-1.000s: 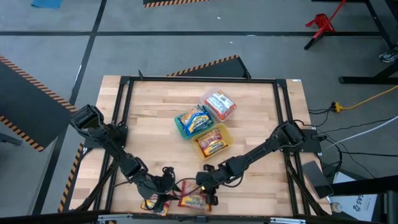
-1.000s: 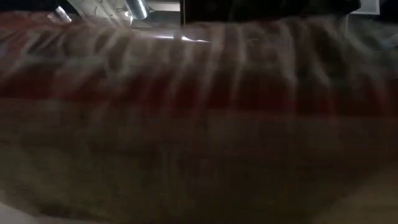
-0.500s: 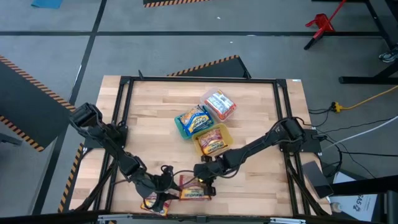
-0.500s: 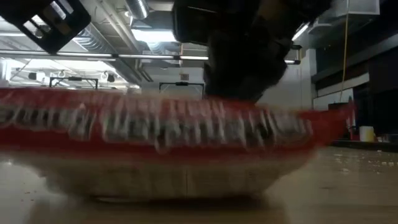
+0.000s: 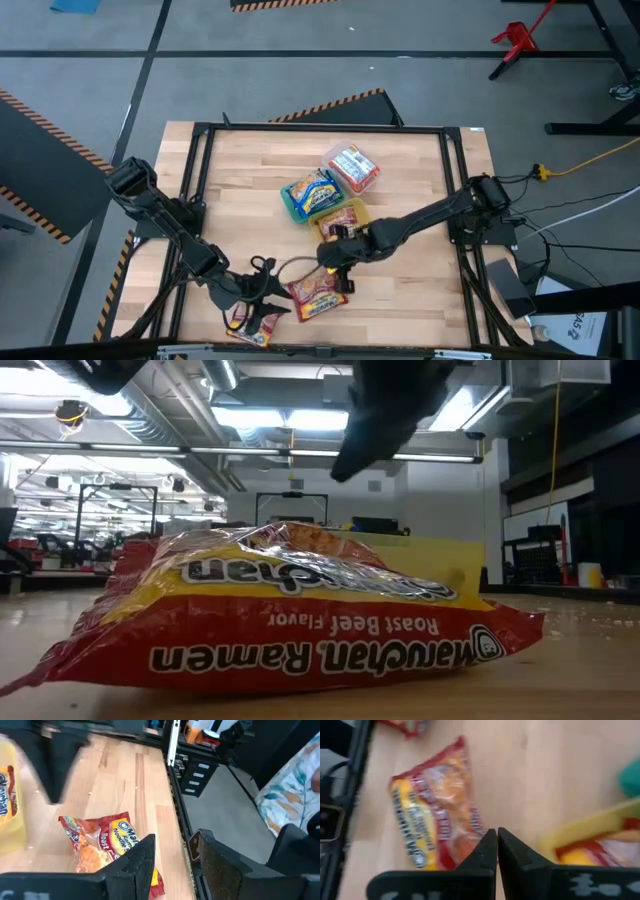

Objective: Sort Maruchan noodles
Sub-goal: Put the right red noodle pack into the yellow bin

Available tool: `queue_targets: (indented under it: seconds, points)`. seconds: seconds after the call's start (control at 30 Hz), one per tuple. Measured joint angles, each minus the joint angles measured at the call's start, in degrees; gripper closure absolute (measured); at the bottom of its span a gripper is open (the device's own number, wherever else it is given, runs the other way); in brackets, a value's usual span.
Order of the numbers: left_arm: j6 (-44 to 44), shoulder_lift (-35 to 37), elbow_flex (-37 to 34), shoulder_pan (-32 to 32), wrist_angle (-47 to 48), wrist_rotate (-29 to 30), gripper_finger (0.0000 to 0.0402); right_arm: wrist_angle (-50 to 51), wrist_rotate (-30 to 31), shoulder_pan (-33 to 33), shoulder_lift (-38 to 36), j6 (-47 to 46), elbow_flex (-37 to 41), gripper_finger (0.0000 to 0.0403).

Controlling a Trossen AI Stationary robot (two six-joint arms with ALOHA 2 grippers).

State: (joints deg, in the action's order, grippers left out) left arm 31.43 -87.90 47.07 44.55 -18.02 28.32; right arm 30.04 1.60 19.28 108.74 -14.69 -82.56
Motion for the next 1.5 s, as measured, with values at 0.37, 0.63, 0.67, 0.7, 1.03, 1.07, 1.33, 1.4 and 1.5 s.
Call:
queue_targets:
  seconds: [0.37, 0.63, 0.67, 0.7, 1.03, 1.07, 1.33, 1.4, 1.5]
  points:
    - [5.86, -2.59, -0.02, 0.66, 0.39, -3.01, 0.0255, 6.03, 0.98, 3.10, -0.69, -13.11, 4.36, 0.0303]
    - [1.33, -8.76, -0.02, -0.40, 0.22, -1.31, 0.0255, -3.77, 9.97, 6.65, -0.69, -32.95, 8.97, 0.0125]
    - [1.06, -9.47, -0.02, -0.58, -0.40, -0.97, 0.0255, -5.40, 10.90, 7.02, -0.69, -35.23, 9.45, 0.0111]
    - [0.95, -10.17, -0.02, -0.73, -1.57, -0.86, 0.0255, -7.28, 11.60, 7.43, -0.69, -37.19, 10.04, 0.0101]
    - [-0.46, -16.00, -0.07, -1.54, -5.39, -2.56, 0.0255, -16.48, 18.90, 8.53, -0.67, -51.26, 14.95, 0.0091]
    - [-0.52, -16.00, -0.07, -1.74, -5.31, -2.06, 0.0255, -16.61, 19.76, 8.53, -0.67, -51.76, 14.95, 0.0092]
    - [-0.28, -17.24, -0.04, -4.23, -4.37, -1.28, 0.0255, -17.06, 22.97, 8.53, 0.09, -55.73, 15.37, 0.0098]
    - [-0.01, -17.66, -0.04, -4.86, -4.89, -2.72, 0.0255, -17.20, 24.36, 8.64, 0.29, -58.23, 16.31, 0.0098]
    - [0.83, -17.66, -0.04, -5.38, -4.54, -2.94, 0.0255, -17.27, 27.23, 9.38, 0.38, -62.07, 17.28, 0.0098]
